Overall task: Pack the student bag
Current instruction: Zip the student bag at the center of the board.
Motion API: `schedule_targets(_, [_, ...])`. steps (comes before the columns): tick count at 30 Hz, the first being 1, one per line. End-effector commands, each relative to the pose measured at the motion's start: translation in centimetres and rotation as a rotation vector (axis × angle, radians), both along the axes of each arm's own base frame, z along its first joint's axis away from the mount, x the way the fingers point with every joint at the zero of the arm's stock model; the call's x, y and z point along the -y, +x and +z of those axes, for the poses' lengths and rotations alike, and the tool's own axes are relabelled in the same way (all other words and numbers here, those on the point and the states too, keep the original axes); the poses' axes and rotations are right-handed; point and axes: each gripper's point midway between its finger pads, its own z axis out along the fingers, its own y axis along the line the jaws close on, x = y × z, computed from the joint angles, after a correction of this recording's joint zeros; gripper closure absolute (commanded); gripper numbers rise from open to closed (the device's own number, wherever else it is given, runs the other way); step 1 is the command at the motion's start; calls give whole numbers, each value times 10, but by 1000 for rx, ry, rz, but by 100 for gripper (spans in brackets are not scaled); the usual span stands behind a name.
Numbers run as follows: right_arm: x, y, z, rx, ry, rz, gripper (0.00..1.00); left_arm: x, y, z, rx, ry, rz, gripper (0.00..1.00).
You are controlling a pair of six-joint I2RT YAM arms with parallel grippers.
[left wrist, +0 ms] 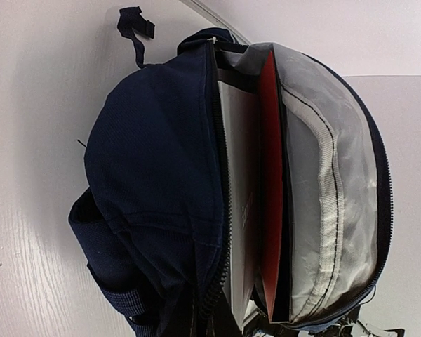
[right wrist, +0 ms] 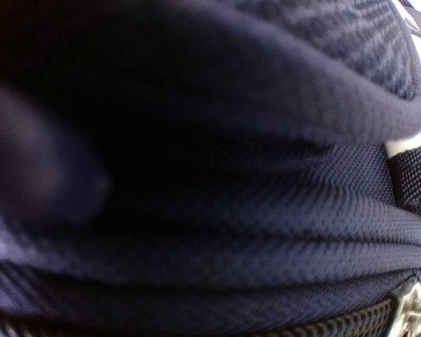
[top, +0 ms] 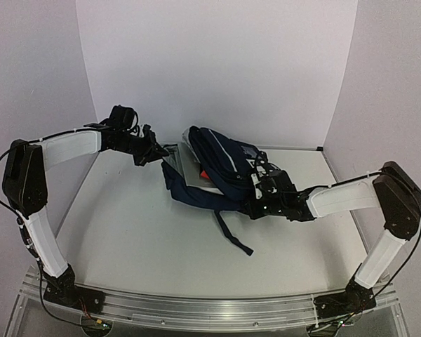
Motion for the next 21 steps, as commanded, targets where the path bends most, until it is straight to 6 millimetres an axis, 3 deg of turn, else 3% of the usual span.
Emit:
schedule_targets(1, [-1, 21, -2, 48, -44, -24, 78, 2, 15, 86, 241, -96, -20, 100])
schedule_targets(9, [-12, 35, 19, 136, 2, -10, 99, 4, 14, 76, 212, -111, -24, 100])
schedule_targets(14, [-27, 29, 31, 145, 65, 58, 100, 4, 16, 68, 200, -108, -20, 100])
schedule_targets(21, [-46, 4, 42, 148, 105, 117, 100, 7, 23, 58, 179, -122, -14, 100])
